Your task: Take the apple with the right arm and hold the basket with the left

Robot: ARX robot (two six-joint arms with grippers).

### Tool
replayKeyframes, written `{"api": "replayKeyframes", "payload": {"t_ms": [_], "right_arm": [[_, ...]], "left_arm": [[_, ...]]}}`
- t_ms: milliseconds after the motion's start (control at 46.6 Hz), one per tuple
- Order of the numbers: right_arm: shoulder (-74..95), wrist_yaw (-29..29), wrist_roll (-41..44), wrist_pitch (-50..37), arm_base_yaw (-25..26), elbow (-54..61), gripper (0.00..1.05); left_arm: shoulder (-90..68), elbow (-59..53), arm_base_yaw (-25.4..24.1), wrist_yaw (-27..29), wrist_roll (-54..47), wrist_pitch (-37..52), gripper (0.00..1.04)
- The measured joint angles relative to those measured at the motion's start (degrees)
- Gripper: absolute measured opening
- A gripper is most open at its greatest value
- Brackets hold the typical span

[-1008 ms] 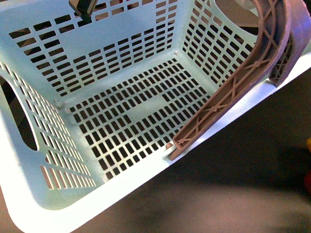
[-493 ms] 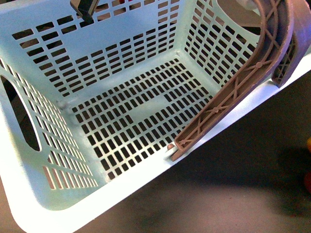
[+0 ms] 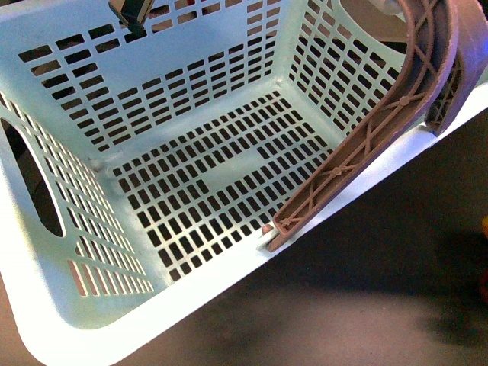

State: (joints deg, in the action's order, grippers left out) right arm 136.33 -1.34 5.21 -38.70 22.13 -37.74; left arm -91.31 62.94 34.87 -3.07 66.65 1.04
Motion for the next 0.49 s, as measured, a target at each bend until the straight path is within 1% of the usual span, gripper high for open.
{"api": "replayKeyframes", "payload": {"t_ms": [150,279,386,493], "right_arm": [[-9.31,-1.36,-0.74,-1.99,1.22,6.82,0.79],[-20.09,-2.84,-2.67,0.0,1.33,12.74,0.79],[-31.15,-3.61,-4.81,4.85,0.15,17.18,0.79],[-45.03,-4.39,-7.48,12.76,-2.69,19.47,0.79]], "left_arm": [[0.0,0.0,0.0,-0.09,0.02,0.0,0.05],[-0.02,0.0,0.0,0.02,0.0,0.0,0.05],[-0.02,0.0,0.0,0.02,0.0,0.0,0.05],[-0.02,0.0,0.0,-0.04,0.02,0.0,0.05]]}}
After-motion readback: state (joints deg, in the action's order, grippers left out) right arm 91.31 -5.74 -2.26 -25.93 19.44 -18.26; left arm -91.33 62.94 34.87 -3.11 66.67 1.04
